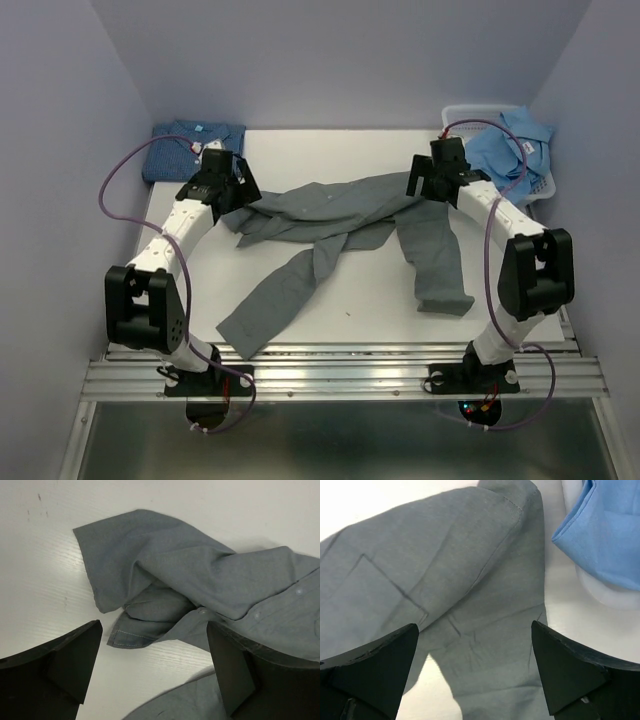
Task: Fold and stack the long sleeve shirts
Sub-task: Flatten the shirt out
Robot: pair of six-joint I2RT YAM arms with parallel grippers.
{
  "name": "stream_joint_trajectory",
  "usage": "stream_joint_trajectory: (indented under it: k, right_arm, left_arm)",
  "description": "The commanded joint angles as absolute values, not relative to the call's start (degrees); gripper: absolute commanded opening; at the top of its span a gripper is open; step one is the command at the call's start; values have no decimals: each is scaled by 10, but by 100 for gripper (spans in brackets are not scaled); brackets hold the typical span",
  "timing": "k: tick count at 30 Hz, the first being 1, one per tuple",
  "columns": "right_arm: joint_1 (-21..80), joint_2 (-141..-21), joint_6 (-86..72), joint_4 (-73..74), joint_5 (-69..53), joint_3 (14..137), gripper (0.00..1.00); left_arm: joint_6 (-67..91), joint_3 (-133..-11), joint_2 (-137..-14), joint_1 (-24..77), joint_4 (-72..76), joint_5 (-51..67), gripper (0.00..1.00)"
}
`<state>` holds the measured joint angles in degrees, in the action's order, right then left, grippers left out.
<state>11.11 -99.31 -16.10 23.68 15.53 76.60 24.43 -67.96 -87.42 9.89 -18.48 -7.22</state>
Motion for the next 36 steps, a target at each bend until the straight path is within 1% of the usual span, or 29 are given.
stream_joint_trajectory:
  k: [1,8,11,14,17,22,26,29,32,33,34,36]
  right_arm:
    - [115,-912,-187,234,133,755,100]
    - [115,-800,-273,256,171,615,100]
    - [115,-749,-300,261,177,556,100]
    - [115,-719,-315,284,171,522,100]
    - [115,-705,-336,314,160,501,100]
    - [115,-689,-371,367,148,472,100]
    - [115,-676,-393,396,114,442,100]
    - [115,-664,-399,379,62,409,100]
    - [115,-654,-384,365,33,385,100]
    - [115,-653,-380,362,34,381,100]
    - [115,-657,-378,351,36,374,100]
    - [115,-667,-382,334,53,367,100]
  left_arm:
    - [258,-639,-801,98,-156,-48,99]
    - [337,-441,-711,98,-106,45,99]
    - [364,-383,-687,99,-76,48,99]
    - [382,-358,-695,99,-28,32,99]
    - [402,-367,-736,99,-4,24,99]
    - [421,-382,-805,99,108,22,99]
    - [395,-474,-915,99,92,16,99]
    - [399,-508,-964,99,94,18,99]
    - [402,-525,-987,99,116,27,98]
    - [397,-532,-1003,99,119,43,92]
    - [395,-545,-1012,100,125,51,83]
    - [382,-559,-1035,103,127,85,47]
